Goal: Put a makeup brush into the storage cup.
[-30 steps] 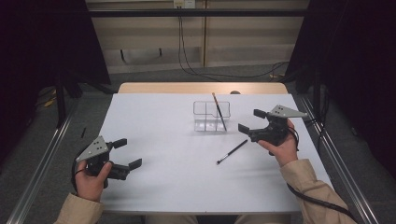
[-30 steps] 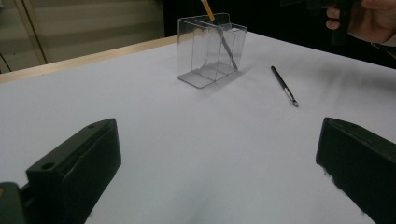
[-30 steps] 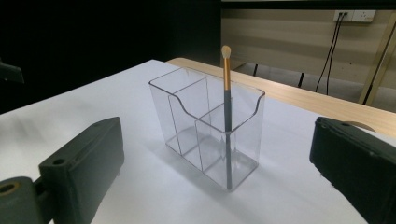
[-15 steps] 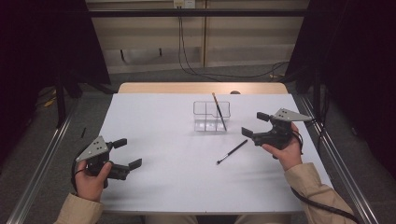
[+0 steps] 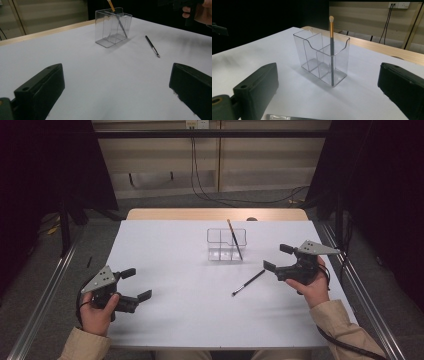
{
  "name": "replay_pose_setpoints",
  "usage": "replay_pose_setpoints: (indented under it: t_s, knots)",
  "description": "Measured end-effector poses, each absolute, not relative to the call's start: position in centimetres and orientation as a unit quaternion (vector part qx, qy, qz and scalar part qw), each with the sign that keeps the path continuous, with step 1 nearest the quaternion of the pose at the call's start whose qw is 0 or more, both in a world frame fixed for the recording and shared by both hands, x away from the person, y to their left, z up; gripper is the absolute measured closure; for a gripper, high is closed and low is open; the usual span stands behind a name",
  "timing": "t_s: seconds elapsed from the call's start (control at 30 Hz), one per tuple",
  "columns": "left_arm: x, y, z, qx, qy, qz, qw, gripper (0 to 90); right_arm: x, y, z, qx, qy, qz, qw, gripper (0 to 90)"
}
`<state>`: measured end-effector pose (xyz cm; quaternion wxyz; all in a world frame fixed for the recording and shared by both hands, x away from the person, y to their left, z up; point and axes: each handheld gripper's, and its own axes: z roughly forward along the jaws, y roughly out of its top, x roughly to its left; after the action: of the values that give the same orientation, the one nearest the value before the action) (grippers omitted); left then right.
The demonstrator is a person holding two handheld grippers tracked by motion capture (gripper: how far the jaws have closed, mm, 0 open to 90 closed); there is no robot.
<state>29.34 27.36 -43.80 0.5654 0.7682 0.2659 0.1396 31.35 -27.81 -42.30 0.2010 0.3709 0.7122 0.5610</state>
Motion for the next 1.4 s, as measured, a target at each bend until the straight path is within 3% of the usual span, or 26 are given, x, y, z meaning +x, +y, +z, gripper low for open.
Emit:
replay_pose_setpoints:
  t_s: [1.4]
  knots:
    - [29.4,27.5,-43.8,0.768,0.266,0.141,0.566,0.0,27.4,-30.6,-43.0,0.383,0.714,0.548,0.206,2.5]
